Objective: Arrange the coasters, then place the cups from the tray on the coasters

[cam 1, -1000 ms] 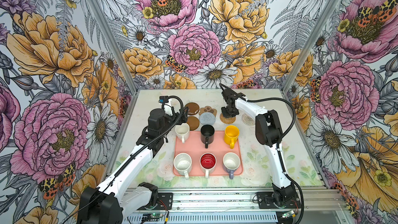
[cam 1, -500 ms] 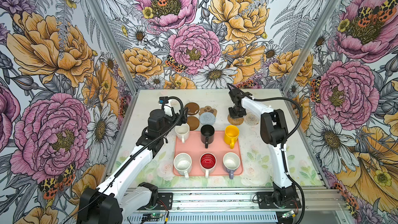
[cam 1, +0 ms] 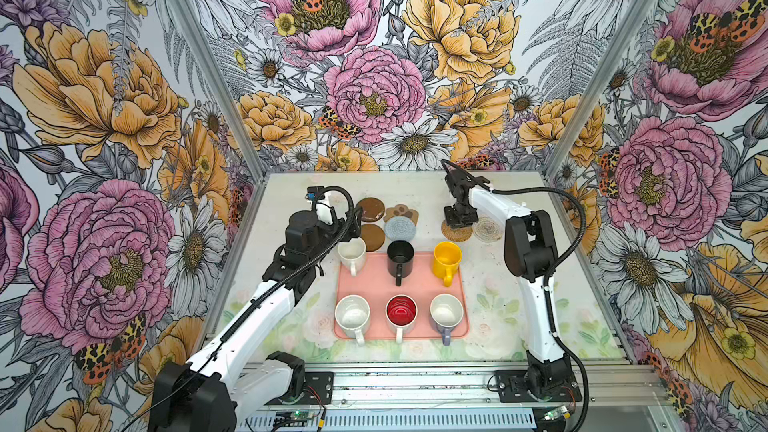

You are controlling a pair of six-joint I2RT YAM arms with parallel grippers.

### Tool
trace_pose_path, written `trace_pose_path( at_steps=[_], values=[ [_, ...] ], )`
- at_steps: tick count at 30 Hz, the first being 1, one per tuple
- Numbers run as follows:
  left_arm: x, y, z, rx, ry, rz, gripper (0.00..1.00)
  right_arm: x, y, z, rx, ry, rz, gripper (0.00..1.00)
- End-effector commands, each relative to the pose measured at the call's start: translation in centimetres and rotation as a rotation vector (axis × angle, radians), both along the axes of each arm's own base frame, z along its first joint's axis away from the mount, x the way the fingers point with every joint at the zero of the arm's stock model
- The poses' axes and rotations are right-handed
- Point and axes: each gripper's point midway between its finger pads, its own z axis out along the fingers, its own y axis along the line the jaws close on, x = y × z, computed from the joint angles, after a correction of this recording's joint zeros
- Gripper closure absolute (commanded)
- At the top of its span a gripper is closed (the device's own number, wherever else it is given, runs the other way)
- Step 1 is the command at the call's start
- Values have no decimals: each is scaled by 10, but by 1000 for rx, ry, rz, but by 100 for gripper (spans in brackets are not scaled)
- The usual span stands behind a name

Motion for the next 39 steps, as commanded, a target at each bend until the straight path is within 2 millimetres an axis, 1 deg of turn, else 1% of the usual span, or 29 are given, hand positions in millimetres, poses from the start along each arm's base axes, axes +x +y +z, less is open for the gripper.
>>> trace_pose_path(
  at_steps=[1,4,8,11,14,16,18,20,21,22,24,27,28,29,30,36,39],
  values=[
    [3,4,14,29,-14,13,10,24,15,71,86,-163,-3,67],
    [9,5,22,62,9,24,10,36,22,109,141,-245,-9,65],
    [27,12,15,170,122,84,11,43,30,150,178,-343,-36,64],
    [45,10,4,263,219,83,11,42,44,172,223,-405,-48,62],
    [64,-5,-8,343,299,37,12,36,59,182,272,-442,-62,60],
    [74,-15,-18,420,346,6,12,33,66,186,303,-467,-76,58],
    [84,-25,-28,503,382,-26,11,28,68,185,329,-486,-103,55],
    [96,-31,-43,579,425,-49,10,23,67,186,357,-528,-135,52],
    [101,-32,-51,605,453,-53,9,22,67,186,371,-548,-151,50],
    [107,-33,-68,635,504,-60,9,20,64,187,390,-573,-174,48],
    [114,-36,-86,659,574,-90,7,17,60,187,416,-607,-211,46],
    [116,-46,-106,639,635,-161,5,9,57,185,446,-623,-243,45],
    [116,-48,-110,633,645,-172,4,7,55,186,454,-628,-252,44],
    [115,-50,-116,630,659,-187,1,3,54,184,462,-629,-262,44],
    [115,-51,-121,630,670,-195,1,1,53,182,469,-632,-272,44],
    [105,-49,-156,664,773,-223,1,-20,43,156,517,-642,-336,43],
    [101,-52,-166,652,798,-245,1,-24,40,150,515,-639,-343,43]
  ],
)
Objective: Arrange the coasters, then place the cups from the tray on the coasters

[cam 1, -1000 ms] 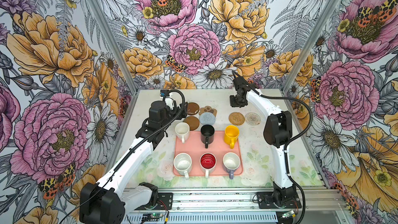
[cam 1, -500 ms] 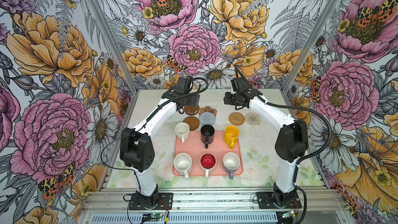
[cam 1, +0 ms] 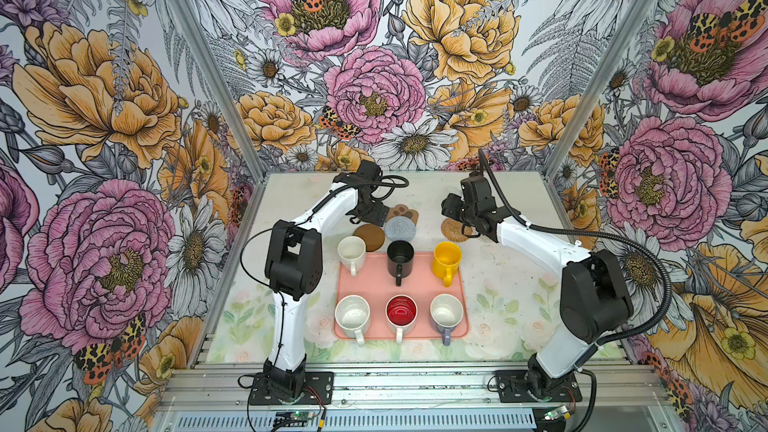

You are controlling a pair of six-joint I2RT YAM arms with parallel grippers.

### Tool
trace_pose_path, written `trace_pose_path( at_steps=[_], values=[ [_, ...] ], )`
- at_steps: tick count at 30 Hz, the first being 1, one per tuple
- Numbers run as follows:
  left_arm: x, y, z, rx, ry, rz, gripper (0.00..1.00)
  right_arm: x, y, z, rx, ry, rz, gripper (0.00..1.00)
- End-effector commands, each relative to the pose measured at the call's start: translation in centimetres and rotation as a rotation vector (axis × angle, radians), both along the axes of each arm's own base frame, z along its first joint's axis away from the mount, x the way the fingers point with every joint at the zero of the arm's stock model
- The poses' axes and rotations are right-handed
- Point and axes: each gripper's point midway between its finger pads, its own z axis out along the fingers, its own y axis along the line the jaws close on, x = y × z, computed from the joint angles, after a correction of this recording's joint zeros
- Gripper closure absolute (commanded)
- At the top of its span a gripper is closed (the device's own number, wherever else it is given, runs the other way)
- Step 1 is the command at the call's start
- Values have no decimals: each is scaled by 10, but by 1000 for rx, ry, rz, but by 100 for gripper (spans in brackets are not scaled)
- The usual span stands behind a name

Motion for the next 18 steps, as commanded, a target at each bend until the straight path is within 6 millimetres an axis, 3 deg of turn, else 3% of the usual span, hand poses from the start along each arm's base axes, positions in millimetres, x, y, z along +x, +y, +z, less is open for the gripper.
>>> trace_pose_path(
  at_steps=[1,9,18],
  values=[
    [-4,-6,-8,-28,43,-27,1,8,-2,19,54,-78,-37,43],
    [-12,-10,-37,1,107,-31,1,7,1,11,64,-57,-23,43],
    [-9,-11,-47,26,114,-16,1,3,-2,6,66,-52,-29,43]
  ],
)
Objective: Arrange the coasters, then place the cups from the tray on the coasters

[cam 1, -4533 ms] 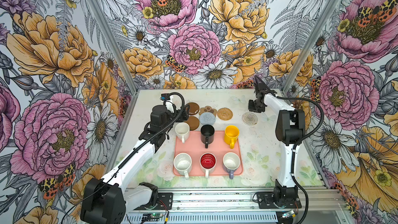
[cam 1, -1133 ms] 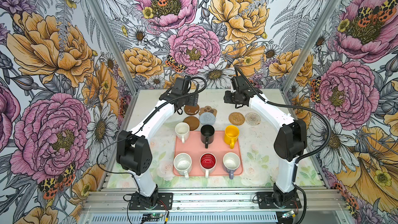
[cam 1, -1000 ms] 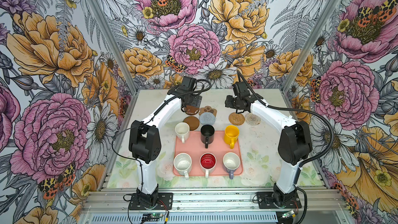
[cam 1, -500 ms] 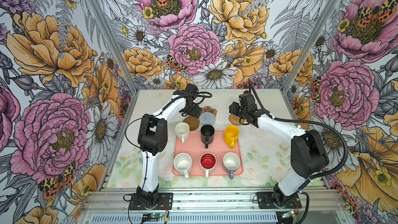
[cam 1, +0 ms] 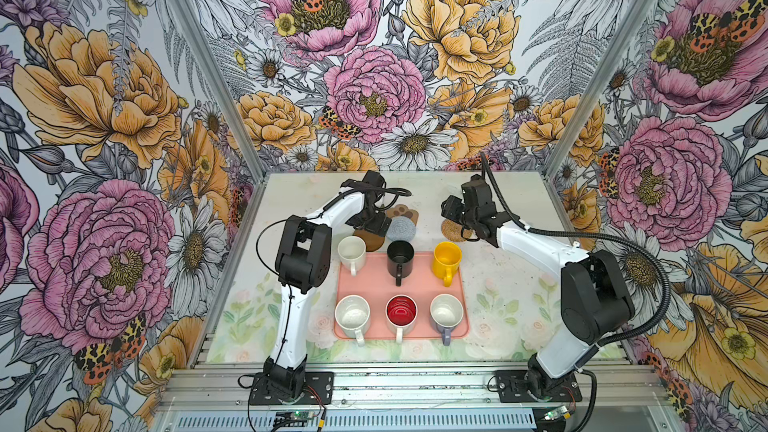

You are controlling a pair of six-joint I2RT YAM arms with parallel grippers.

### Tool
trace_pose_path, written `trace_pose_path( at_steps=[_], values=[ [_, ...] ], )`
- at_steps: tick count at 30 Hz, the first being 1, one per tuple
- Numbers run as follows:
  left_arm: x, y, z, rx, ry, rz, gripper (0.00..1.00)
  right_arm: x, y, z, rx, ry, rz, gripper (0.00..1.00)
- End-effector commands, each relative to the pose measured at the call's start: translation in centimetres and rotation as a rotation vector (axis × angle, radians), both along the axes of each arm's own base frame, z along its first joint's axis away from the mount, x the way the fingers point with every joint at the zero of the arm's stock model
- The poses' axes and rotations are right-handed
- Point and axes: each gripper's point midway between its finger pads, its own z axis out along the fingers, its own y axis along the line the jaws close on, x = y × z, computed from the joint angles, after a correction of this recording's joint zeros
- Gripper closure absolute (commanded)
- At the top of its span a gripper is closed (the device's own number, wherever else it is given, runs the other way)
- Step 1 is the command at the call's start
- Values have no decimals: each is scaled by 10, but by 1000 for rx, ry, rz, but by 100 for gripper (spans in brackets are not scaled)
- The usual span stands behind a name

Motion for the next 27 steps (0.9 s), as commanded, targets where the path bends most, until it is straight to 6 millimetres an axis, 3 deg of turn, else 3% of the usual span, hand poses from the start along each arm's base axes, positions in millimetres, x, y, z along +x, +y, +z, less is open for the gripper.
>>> trace_pose_path(
  at_steps=[1,6,27],
  values=[
    [2,-6,2,9,-12,-2,1,1,-3,11,25,-34,-10,43],
    [0,-10,-6,32,-5,-16,1,0,-3,10,34,-31,-5,43],
    [0,7,-31,97,35,21,5,1,0,1,74,-23,6,44]
  ],
)
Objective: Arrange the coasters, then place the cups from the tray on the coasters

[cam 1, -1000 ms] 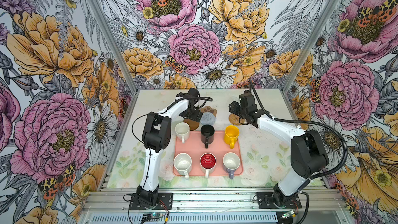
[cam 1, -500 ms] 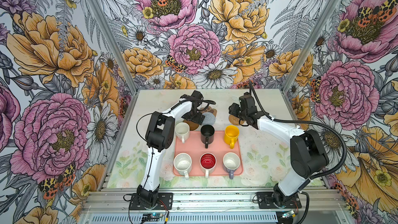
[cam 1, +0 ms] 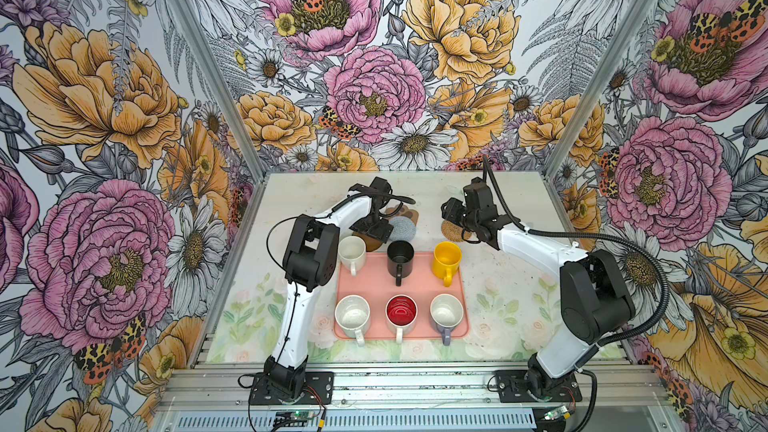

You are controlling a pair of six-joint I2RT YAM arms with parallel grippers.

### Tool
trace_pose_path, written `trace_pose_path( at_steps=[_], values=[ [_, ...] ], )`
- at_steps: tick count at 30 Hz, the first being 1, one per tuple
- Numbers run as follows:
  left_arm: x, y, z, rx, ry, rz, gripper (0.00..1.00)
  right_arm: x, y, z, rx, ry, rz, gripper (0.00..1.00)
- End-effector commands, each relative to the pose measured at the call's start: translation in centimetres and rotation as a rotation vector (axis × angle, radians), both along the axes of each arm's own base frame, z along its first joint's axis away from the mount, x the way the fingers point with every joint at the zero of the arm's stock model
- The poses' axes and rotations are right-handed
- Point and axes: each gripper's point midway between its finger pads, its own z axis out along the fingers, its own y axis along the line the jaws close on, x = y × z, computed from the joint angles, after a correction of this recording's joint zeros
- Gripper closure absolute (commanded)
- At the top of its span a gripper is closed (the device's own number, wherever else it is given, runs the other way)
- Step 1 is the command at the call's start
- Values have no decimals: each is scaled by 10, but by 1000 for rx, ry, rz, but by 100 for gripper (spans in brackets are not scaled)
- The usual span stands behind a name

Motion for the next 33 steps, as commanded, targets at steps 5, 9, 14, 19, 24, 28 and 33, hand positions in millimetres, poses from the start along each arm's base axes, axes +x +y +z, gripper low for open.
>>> trace_pose_path(
  at_steps=[5,9,14,19,24,28,33],
  values=[
    [7,17,-11,30,7,46,5,1,-2,6,29,-23,-6,44],
    [10,28,-10,30,7,74,6,1,-3,6,32,-24,-11,44],
    [15,39,-10,28,5,106,8,1,-3,7,37,-28,-9,44],
    [21,52,-11,27,3,140,10,2,-4,5,39,-25,-11,45],
    [27,66,-13,31,-3,190,14,3,-4,5,44,-27,-11,46],
    [34,81,-15,59,-13,222,15,4,-1,8,54,-33,-3,46],
    [38,97,-17,61,-17,258,15,4,-1,9,59,-37,-4,47]
  ],
)
